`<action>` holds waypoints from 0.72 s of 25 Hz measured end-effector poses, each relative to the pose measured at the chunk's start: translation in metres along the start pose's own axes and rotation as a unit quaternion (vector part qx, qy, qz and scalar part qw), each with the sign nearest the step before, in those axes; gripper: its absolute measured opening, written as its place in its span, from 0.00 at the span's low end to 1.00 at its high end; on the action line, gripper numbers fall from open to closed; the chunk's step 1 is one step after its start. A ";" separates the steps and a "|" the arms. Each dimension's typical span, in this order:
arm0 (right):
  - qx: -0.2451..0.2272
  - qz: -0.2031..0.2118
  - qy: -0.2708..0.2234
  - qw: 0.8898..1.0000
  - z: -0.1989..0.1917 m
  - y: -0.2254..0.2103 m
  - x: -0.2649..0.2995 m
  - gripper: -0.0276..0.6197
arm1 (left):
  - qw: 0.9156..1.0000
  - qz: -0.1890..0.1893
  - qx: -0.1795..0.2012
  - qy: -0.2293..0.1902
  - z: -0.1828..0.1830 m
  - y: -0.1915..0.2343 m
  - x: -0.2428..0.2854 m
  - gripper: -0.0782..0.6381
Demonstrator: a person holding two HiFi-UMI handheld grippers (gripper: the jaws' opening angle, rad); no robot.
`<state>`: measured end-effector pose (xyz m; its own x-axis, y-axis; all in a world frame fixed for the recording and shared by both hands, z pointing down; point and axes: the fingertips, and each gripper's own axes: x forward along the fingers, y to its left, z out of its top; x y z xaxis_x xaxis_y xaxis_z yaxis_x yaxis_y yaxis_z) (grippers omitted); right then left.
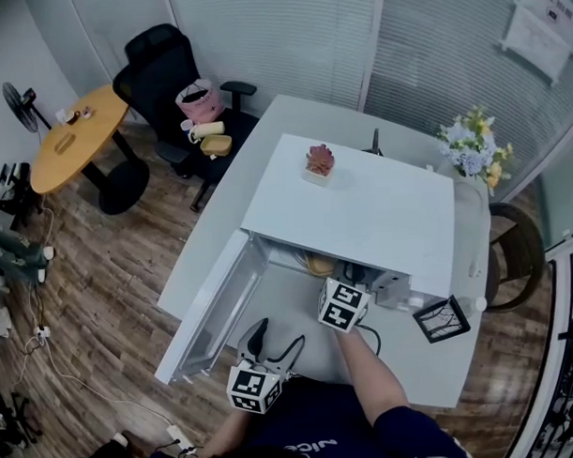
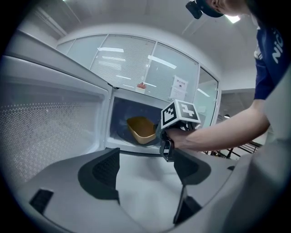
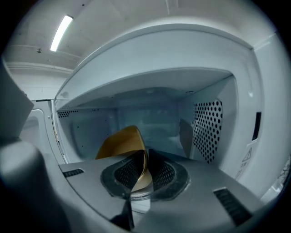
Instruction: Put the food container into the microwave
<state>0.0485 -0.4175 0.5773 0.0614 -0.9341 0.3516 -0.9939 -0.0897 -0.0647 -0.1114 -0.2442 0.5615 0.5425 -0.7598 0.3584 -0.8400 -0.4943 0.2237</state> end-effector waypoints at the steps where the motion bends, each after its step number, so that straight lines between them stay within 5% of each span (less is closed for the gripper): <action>1: 0.003 -0.003 -0.002 1.000 0.000 0.000 0.001 0.11 | 1.000 0.002 0.002 0.002 0.000 0.001 0.000 0.63; 18: -0.006 -0.051 0.012 0.999 -0.010 -0.017 0.026 0.11 | 1.000 0.014 -0.006 0.013 -0.006 0.004 -0.006 0.63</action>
<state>0.0664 -0.4369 0.5972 0.1611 -0.9115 0.3784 -0.9835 -0.1804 -0.0158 -0.1180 -0.2396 0.5658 0.5191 -0.7616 0.3879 -0.8546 -0.4680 0.2249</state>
